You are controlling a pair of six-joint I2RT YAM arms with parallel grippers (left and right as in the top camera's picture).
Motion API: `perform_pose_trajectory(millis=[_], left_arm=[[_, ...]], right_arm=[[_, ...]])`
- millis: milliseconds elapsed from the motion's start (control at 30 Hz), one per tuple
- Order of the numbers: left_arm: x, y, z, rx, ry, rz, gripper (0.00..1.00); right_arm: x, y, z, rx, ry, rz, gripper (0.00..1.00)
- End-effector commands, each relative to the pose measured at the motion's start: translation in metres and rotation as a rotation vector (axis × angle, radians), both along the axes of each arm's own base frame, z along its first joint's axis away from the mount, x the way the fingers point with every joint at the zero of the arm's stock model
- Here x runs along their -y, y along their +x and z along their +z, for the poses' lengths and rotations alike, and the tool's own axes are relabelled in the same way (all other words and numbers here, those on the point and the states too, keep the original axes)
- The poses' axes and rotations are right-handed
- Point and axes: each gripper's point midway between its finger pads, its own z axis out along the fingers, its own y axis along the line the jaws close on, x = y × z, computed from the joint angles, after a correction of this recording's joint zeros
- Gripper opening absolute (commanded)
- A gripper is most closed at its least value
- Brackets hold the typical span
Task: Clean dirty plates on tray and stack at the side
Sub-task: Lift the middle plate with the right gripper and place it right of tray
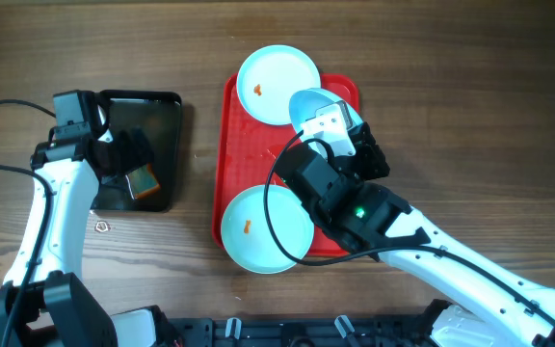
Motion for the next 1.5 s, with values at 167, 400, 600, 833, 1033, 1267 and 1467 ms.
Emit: perform_pose_trajectory(millis=[167,400,600,833,1033,1267,1467], left_arm=[[0.0,0.0,0.001,0.005,-0.008,-0.003,1.0],[0.0,0.0,0.001,0.005,-0.008,-0.003,1.0],[0.0,0.0,0.001,0.005,-0.008,-0.003,1.0],[0.0,0.0,0.001,0.005,-0.008,-0.003,1.0],[0.0,0.0,0.001,0.005,-0.008,-0.003,1.0],[0.0,0.0,0.001,0.005,-0.008,-0.003,1.0],[0.0,0.0,0.001,0.005,-0.008,-0.003,1.0]], right_arm=[[0.001,0.001,0.017,0.054,0.038,-0.024,0.04],[0.001,0.003,0.017,0.06,0.055,-0.028,0.04],[0.003,0.003,0.024,0.096,0.024,-0.048,0.04],[-0.005,0.004,-0.014,-0.051,0.283,-0.027,0.04],[0.032,0.015,-0.047,-0.225,0.649,-0.171,0.04],[0.12,0.029,-0.062,-0.293,1.006,-0.385,0.04],[0.212,0.013,-0.085,-0.263,1.126,-0.664,0.04]])
